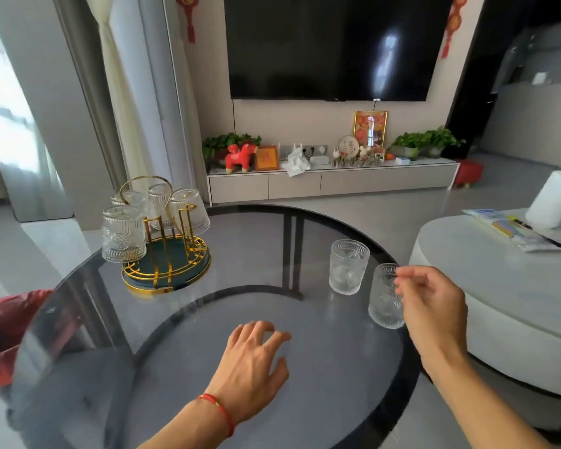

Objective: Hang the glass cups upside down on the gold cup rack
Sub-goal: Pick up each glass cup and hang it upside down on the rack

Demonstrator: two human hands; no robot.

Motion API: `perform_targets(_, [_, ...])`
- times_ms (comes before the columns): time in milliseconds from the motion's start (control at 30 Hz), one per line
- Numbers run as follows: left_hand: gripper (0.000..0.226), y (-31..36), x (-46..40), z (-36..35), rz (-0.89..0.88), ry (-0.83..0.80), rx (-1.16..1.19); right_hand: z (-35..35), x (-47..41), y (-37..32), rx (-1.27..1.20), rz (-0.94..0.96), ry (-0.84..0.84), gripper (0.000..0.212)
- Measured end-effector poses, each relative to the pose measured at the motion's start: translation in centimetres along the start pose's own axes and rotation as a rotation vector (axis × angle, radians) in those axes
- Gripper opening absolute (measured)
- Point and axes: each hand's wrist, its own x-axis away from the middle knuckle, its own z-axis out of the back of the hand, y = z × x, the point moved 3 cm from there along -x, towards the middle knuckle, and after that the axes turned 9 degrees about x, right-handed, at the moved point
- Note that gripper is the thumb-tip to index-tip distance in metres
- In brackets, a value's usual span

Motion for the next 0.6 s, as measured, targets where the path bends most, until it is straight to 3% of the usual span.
perform_targets(67, [0.041, 0.6, 0.1, -0.5, 0.011, 0.047, -0.028, 1.4, -1.5, 2.9, -0.018, -0.185, 0.081, 0.015])
perform_targets(133, [0.041, 0.6, 0.1, -0.8, 0.041, 0.031, -0.059, 1.1, -2.5, 5.4, 0.040, -0.319, -0.035, 0.037])
perform_targets(233, [0.043, 0.3, 0.2, -1.1, 0.060, 0.009, -0.080, -1.2, -2.7, 7.6, 0.162, -0.298, -0.383, 0.078])
perform_targets(333, [0.045, 0.1, 0.1, -1.4, 0.064, -0.011, -0.102, -2.6, -3.0, 8.2, 0.246, -0.241, -0.457, 0.091])
perform_targets(500, [0.045, 0.1, 0.0, -1.2, 0.095, -0.043, -0.066, -2.6, -3.0, 7.7, 0.324, -0.169, -0.387, 0.081])
perform_targets(600, [0.046, 0.4, -0.2, -0.5, 0.135, -0.050, 0.044, -2.4, -2.0, 5.5, 0.338, 0.003, -0.493, 0.073])
